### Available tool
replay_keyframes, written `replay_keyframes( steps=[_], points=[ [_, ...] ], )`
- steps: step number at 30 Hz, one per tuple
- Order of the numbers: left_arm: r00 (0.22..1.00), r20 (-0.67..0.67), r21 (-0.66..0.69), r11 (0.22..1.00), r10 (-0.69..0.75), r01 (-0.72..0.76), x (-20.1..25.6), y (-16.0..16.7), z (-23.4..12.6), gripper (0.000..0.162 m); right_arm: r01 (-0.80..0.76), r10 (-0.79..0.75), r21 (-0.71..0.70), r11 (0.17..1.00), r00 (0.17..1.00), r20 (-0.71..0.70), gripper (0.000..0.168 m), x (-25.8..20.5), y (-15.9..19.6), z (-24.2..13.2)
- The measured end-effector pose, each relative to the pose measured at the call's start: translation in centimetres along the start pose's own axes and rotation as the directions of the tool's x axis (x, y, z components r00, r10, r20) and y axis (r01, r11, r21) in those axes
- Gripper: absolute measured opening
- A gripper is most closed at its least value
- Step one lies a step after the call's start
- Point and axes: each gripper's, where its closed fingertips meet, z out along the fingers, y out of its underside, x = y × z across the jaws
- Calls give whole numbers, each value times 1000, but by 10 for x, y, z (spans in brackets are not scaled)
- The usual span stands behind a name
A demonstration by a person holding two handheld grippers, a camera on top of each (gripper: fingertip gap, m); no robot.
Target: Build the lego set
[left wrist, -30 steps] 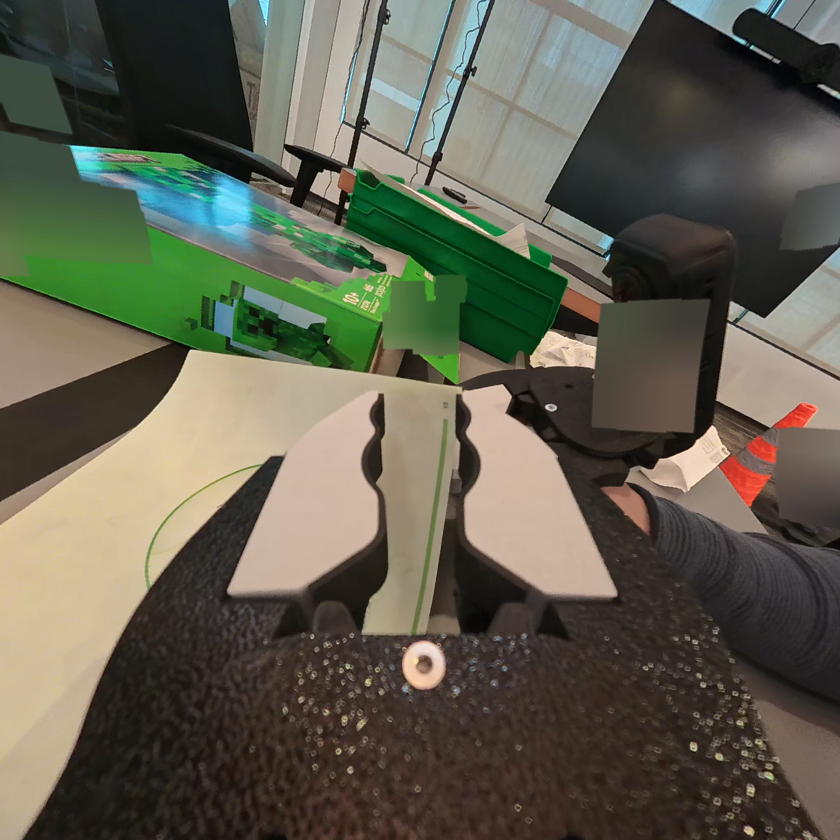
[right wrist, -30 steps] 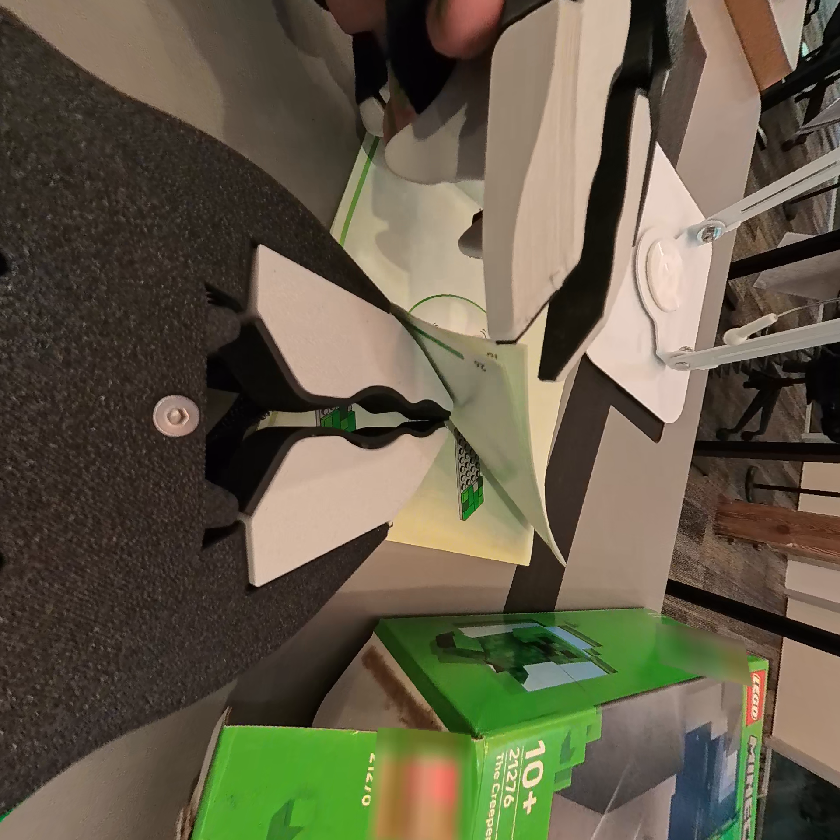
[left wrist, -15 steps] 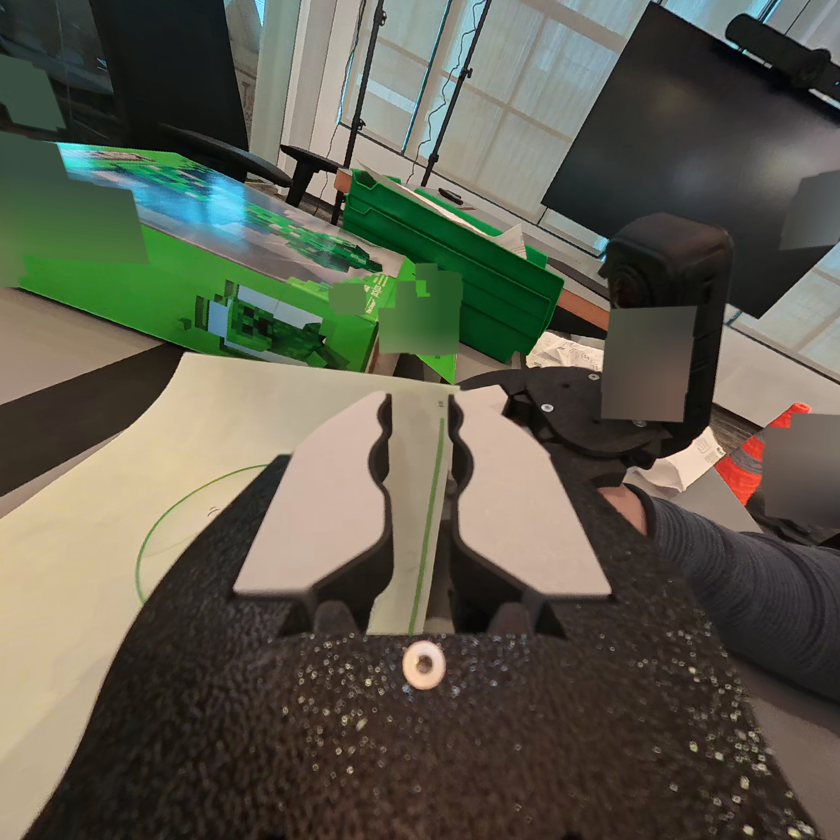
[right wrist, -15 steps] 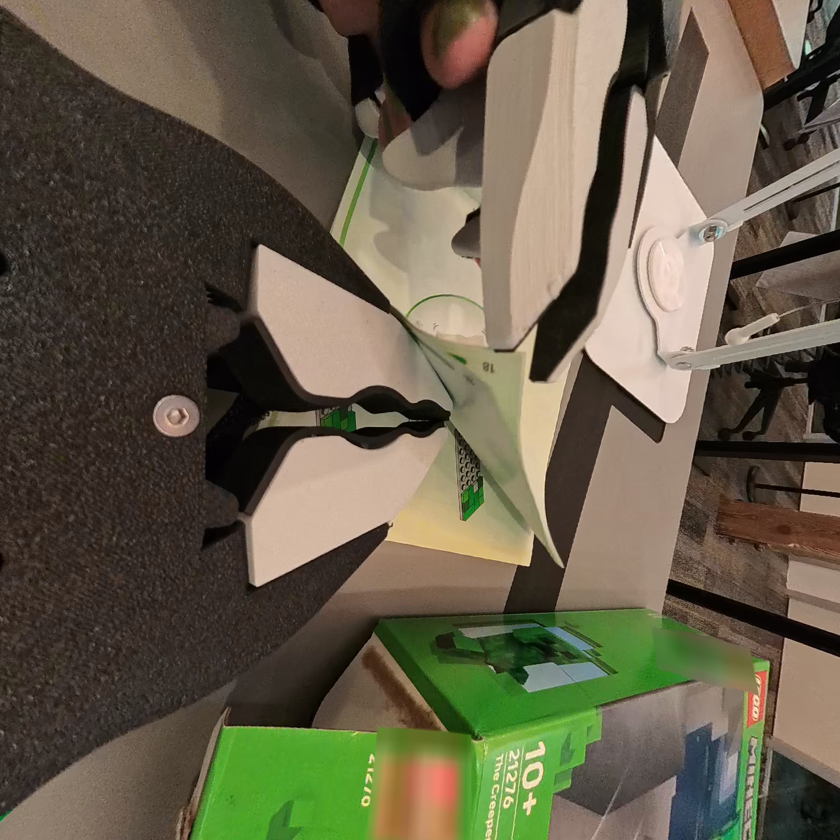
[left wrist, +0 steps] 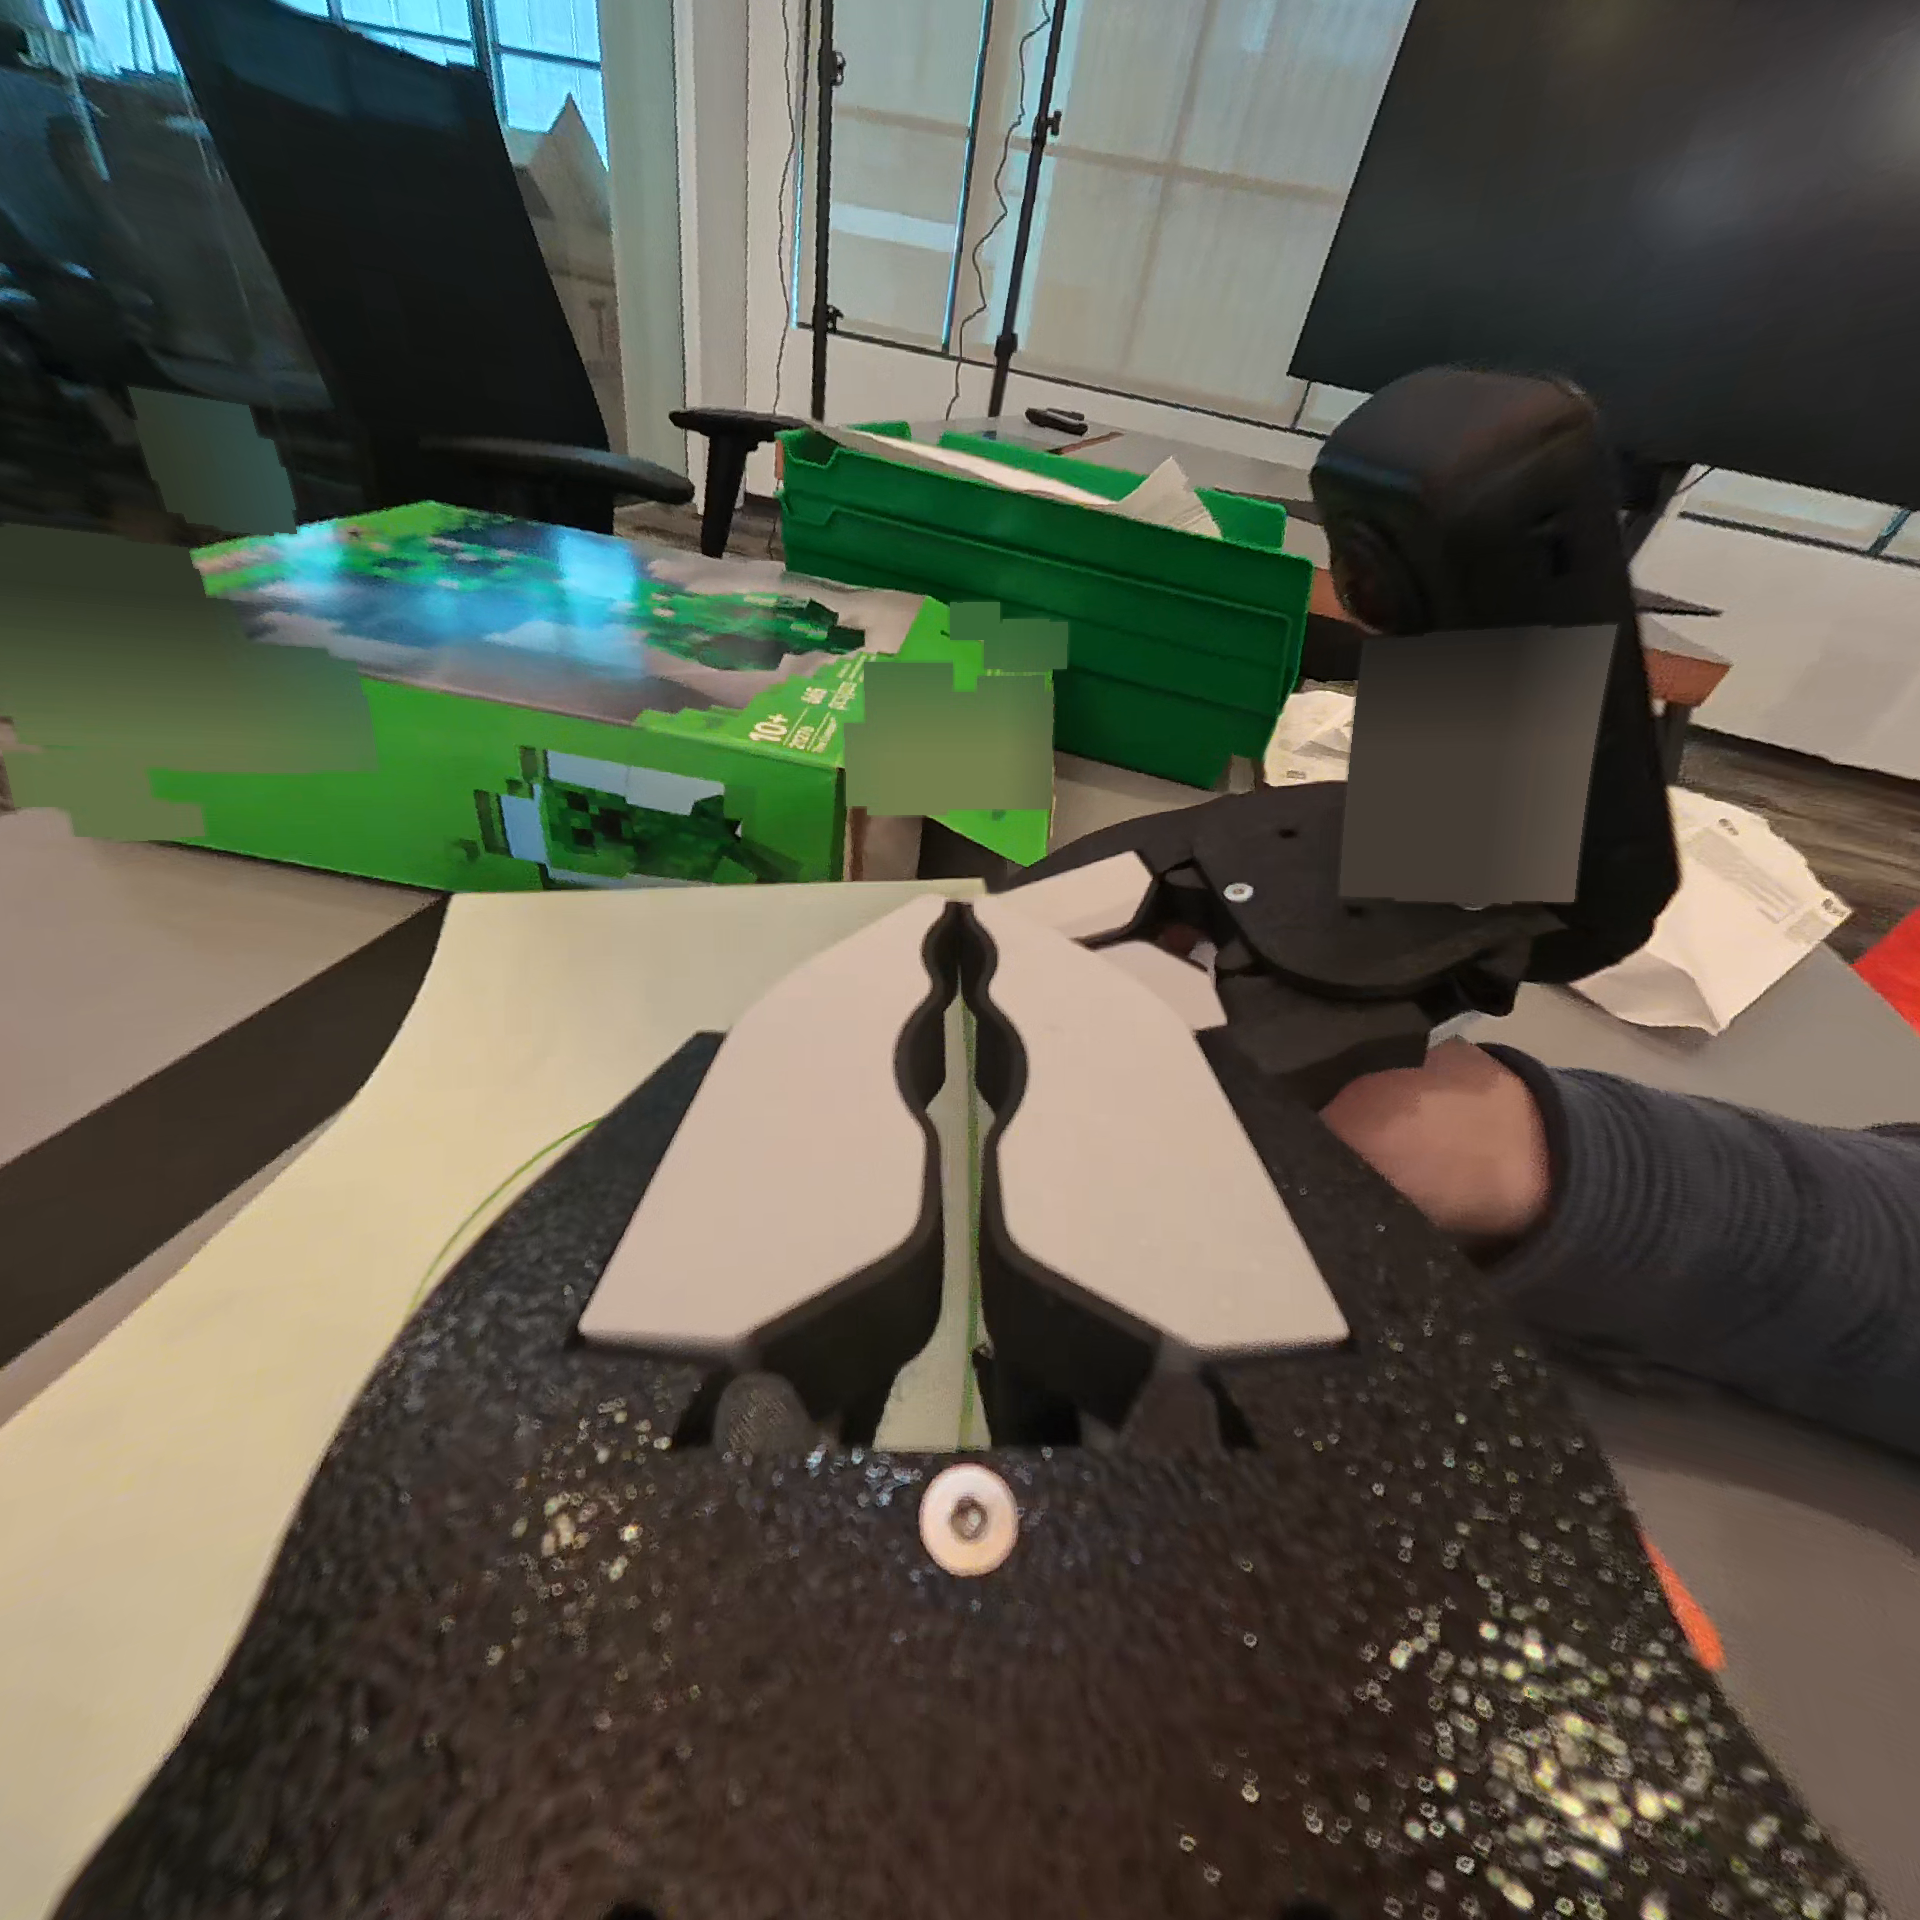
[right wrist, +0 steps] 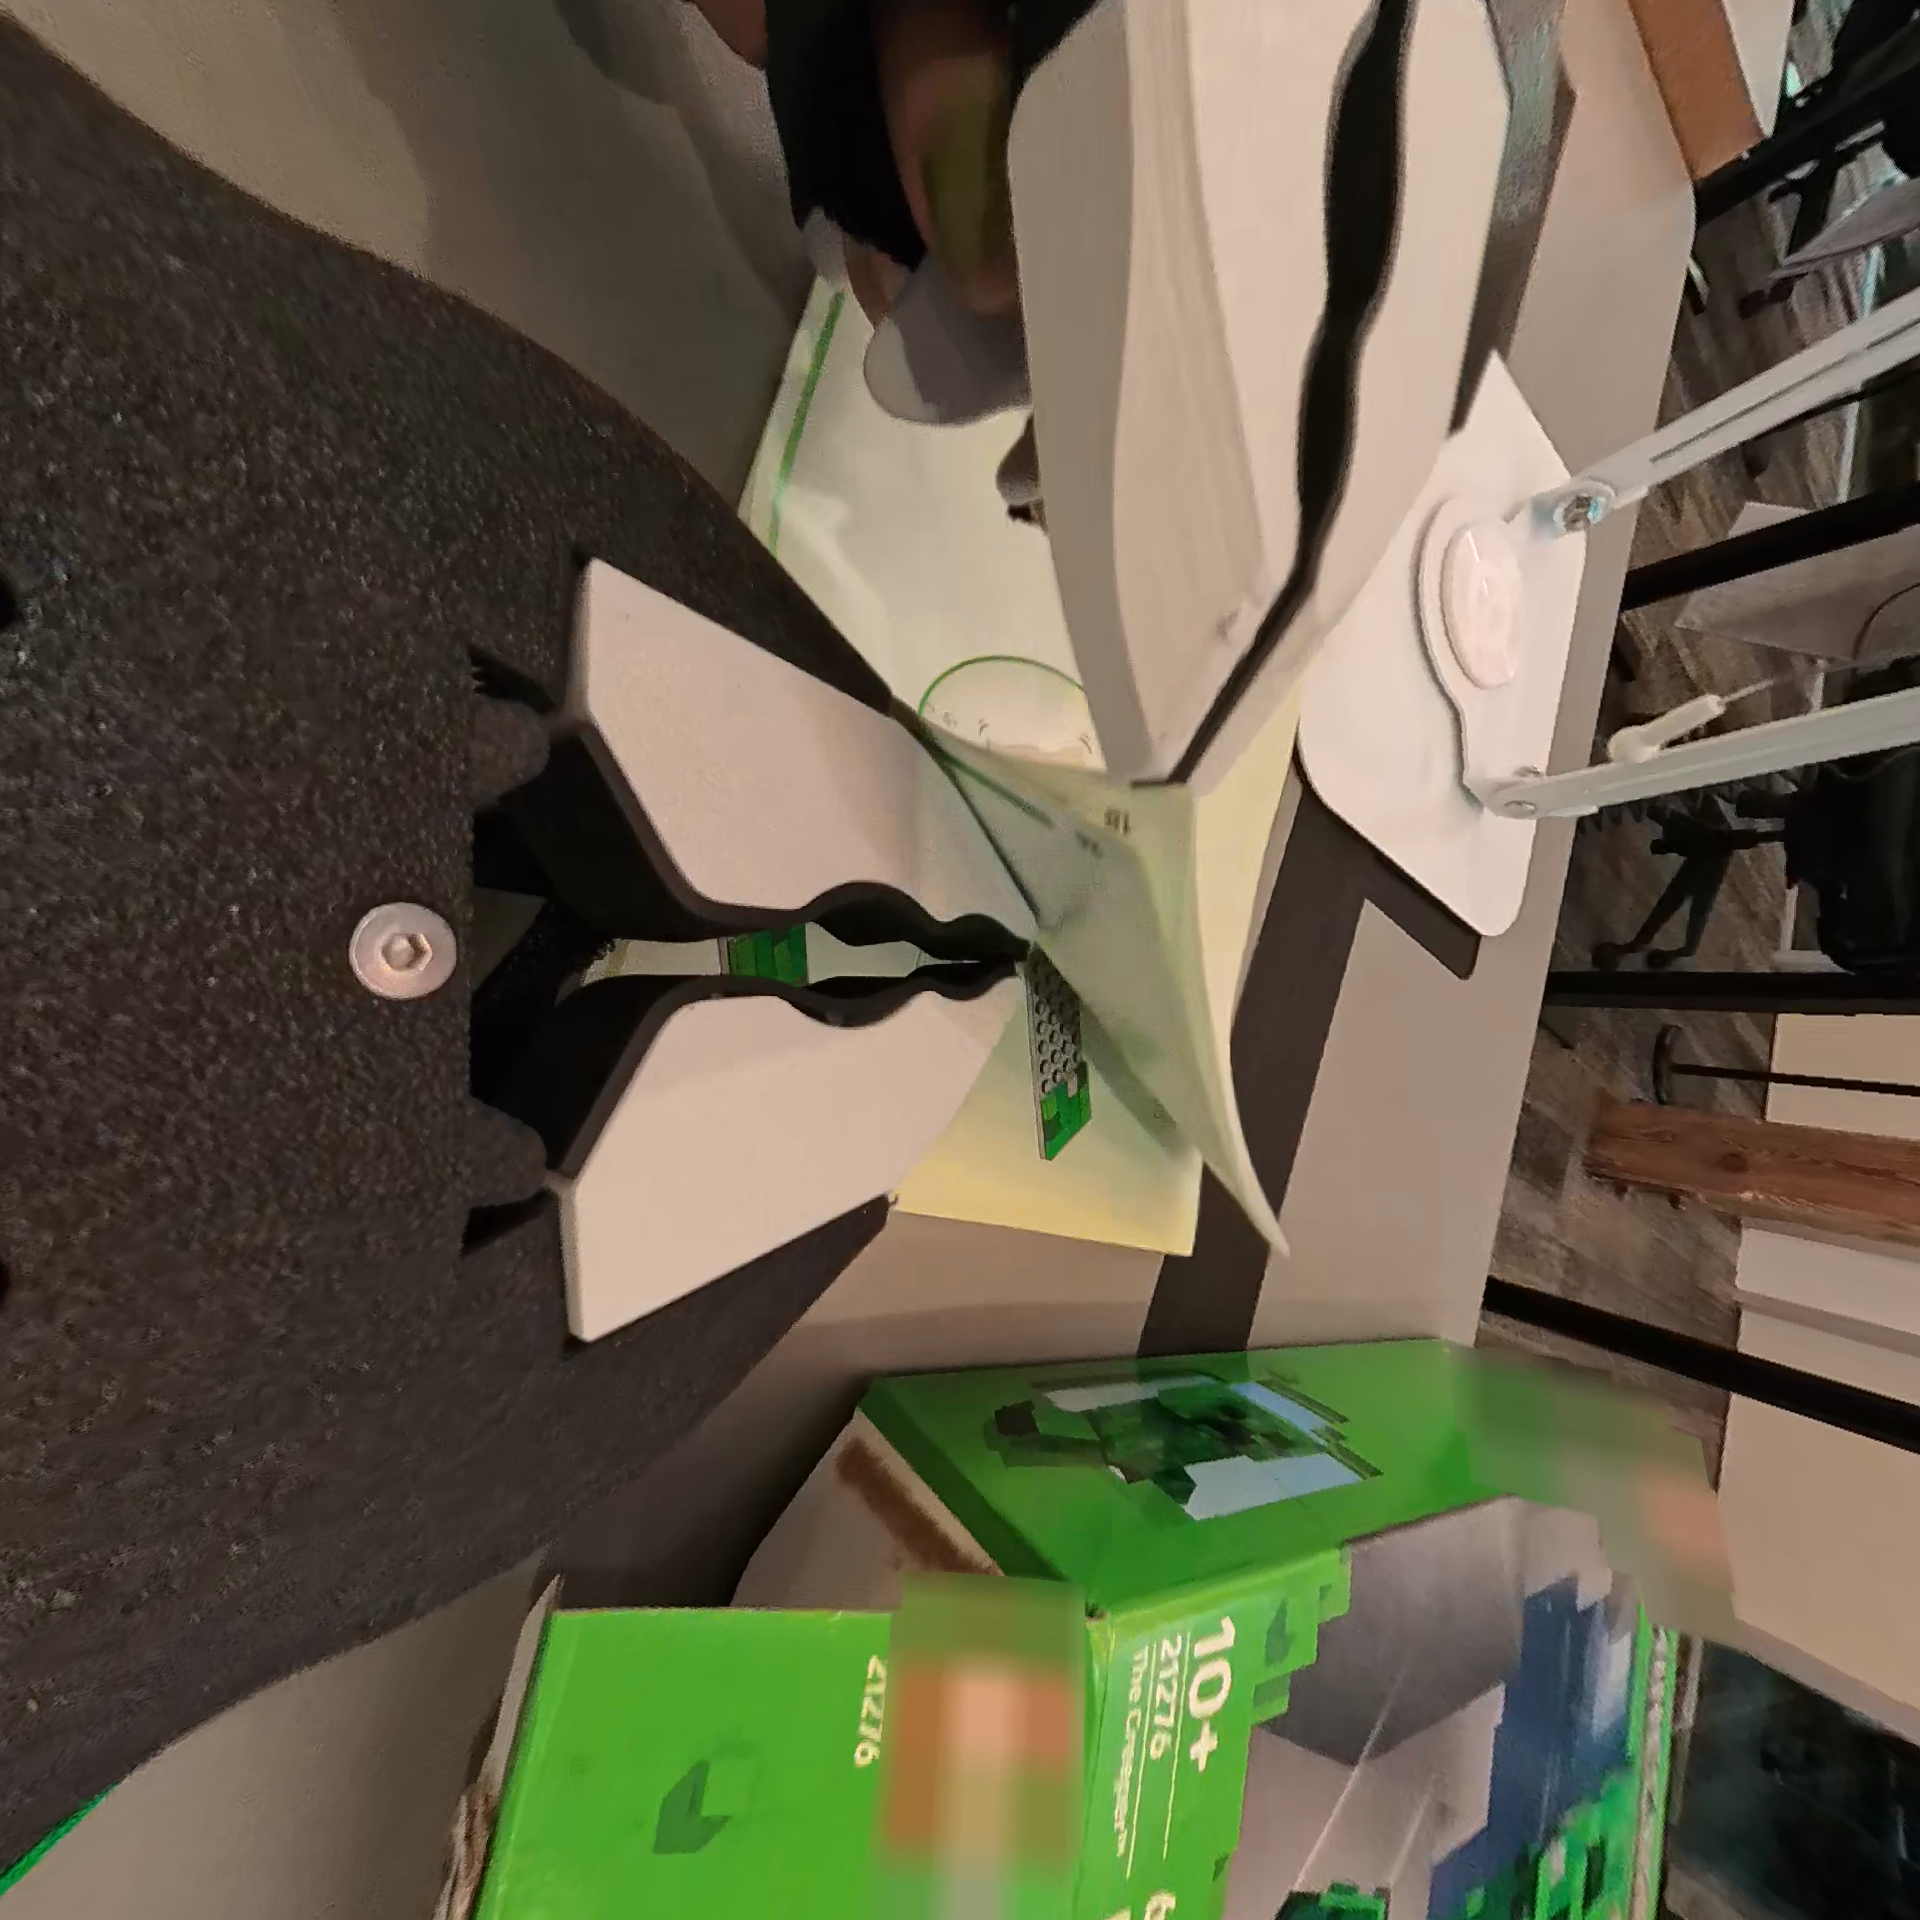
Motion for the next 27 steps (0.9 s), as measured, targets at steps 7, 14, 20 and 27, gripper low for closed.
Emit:
replay_keyframes(
  steps=[7, 14, 20, 27],
  points=[
    [997, 67, 93, 994, 45, -51, -3, -7, -18, 0, 60, -24, 116, 991, 957, -289, 0, 34, -15, -22],
    [999, 17, 197, 980, -38, 34, -3, -11, -36, 0, 217, -182, 245, 945, 971, -156, 0, -8, -37, -32],
    [997, -48, 213, 974, -65, 74, 2, -11, -45, 0, 185, -182, 124, 975, 983, -31, 0, -20, -19, -5],
    [983, -122, 199, 967, -137, 159, 5, -7, -45, 0, -12, -1, 100, 995, 992, 125, 0, -26, -16, 1]
  ],
)
